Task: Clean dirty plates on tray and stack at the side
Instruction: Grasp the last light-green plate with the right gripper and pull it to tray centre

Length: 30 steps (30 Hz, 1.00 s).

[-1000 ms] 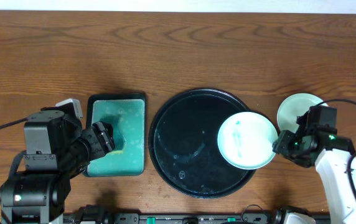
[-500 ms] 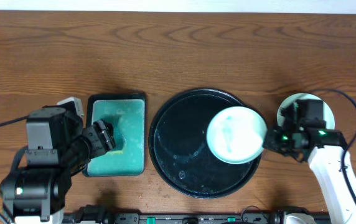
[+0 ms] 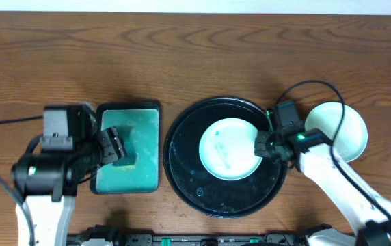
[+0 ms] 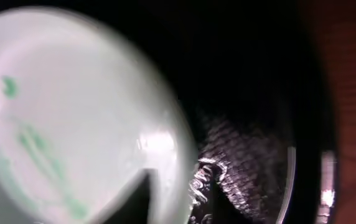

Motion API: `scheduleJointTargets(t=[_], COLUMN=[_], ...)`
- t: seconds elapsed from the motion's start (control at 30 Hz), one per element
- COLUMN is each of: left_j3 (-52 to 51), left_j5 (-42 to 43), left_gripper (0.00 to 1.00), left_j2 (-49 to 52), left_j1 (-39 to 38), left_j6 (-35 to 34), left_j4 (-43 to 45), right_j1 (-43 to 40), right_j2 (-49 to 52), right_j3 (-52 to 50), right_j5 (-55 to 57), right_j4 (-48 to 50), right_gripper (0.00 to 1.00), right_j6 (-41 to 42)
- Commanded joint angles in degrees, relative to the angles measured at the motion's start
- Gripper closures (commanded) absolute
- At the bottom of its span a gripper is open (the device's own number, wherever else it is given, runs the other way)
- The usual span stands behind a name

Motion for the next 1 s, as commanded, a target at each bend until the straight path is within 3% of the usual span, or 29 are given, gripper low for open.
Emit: scheduleJointTargets(t=[0.0,0.13,0.27,0.63,0.7,0.77,0.97], left_j3=[-2.69,-4.76,-4.81,-4.81,-4.81,-4.7,-0.31], left_j5=[-5.09,-6.51,-4.83,-4.22,-4.13,-4.11,-3.74], left_gripper=[0.29,0.31,0.37,0.51,0.67,0.93,0.93], left_j2=[6.29,14.56,23.69,45.7,47.47,47.54,40.09], left_j1=[0.35,0.35,0.35,0.35,0.35,0.35,0.26], left_j6=[-3.28,-5.73,-5.01,-4.83,-4.83,-4.13,-1.36], left_j4=[-0.11,4.44,11.34,18.97,19.71,19.52,12.31], right_j1=[0.74,0.74,0.76,0.74,0.74,0.7,-0.04], right_j2=[0.42,-2.54,-5.95,-7.1,-6.75,-6.1,-0.37], right_j3=[2.47,7.15,10.4,10.51,10.49,10.45,9.53], right_j5=[-0.28,2.6,2.36,1.86,2.36,4.68,7.54], right_j4=[-1.38,-7.76,-10.82,-13.05,-13.68,-14.25,-10.16], right_gripper=[0.65,0.75,0.75,0.74,0.65,0.61,0.61], right_j6=[-0.33,-5.16,-10.43,-10.64,-10.14,-7.23,-5.14])
